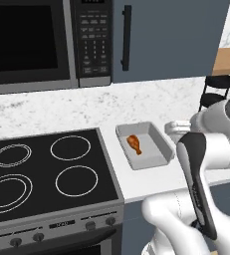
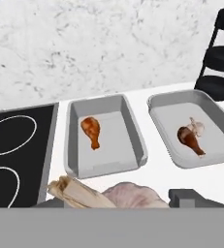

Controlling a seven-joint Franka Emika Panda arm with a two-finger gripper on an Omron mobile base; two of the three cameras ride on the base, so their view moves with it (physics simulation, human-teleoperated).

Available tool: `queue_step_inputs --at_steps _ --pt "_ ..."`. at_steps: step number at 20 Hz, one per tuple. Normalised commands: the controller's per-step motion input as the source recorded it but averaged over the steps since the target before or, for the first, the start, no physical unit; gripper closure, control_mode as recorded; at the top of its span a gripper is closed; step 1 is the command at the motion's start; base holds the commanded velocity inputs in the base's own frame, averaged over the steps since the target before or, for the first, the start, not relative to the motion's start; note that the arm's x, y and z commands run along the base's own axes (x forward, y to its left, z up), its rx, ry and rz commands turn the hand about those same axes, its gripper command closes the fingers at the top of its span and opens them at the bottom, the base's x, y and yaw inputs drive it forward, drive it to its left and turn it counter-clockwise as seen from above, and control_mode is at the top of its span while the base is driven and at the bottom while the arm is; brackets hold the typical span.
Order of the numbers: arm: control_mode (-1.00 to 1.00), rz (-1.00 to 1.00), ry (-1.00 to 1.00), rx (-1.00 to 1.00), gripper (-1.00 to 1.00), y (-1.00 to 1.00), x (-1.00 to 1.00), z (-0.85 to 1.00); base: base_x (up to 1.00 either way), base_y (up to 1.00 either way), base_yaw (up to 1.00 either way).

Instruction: Place one garlic and one chicken drumstick in each tupperware on the nearby counter, to pack two identical lunches.

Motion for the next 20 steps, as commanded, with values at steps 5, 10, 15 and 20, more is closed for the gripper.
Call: queue_step_inputs --at_steps 5,10,15,20 --pt "-1.0 0.09 0.21 0.0 1.0 -0.05 0.98 -0.64 0.0 0.0 0.0" --pt "-1.0 0.04 0.13 0.0 1.0 0.0 0.92 -0.56 0.0 0.0 0.0" --pt "-1.0 0.04 0.19 0.0 1.0 0.0 0.82 -0.46 0.0 0.0 0.0" --pt "-1.0 0.06 0.07 0.0 1.0 0.0 0.75 -0.51 0.0 0.0 0.0"
